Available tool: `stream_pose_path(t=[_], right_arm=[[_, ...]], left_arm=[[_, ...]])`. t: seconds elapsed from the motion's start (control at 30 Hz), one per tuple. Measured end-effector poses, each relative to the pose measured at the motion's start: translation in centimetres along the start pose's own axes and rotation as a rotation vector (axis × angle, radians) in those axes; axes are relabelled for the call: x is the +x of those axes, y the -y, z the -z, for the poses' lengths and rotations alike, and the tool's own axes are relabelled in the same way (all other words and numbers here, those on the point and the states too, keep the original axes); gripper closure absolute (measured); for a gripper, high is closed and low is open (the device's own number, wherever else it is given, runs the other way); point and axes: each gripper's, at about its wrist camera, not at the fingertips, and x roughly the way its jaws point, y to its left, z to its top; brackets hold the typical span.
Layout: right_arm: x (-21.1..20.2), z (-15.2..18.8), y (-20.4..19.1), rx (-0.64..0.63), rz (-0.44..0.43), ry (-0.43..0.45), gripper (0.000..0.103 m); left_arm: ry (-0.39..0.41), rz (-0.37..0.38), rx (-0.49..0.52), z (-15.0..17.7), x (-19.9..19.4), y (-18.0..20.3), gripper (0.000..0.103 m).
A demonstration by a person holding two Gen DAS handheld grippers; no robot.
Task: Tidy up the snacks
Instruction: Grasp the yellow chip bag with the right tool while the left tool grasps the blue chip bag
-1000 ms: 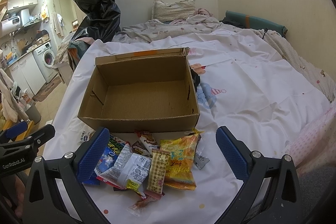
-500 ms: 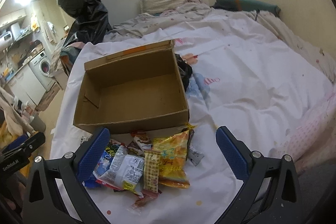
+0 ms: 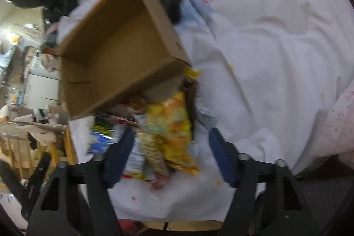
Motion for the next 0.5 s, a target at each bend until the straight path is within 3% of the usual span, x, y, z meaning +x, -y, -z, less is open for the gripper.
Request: stream_pose_path(t=[0.07,0.13,0.3,0.5], right_arm=[[1.8,-0.1,0.5,0.016,0.003,-0.059,0.049],[3.2,-0.1,0.6,0.026,0.000,-0.099,0.050],[6.3,-0.3,-0.4,-0.015,0.021,-0.139,0.063],[5.9,0.2,-1.4,-0.076,0.006,-0.107,0.079]], left_arm=[[-0.007,0.002,-0.001,0.2,0.1,-0.1,0.000],[-0.011,0.004,-0.009,0.3,0.2,-0.2,0.000],[-0.029,0.009,-0.048,0.1,0.7,-0.8,0.000],[-0.048,0.008,-0.052,0.2,0.9,-1.1,0.000]])
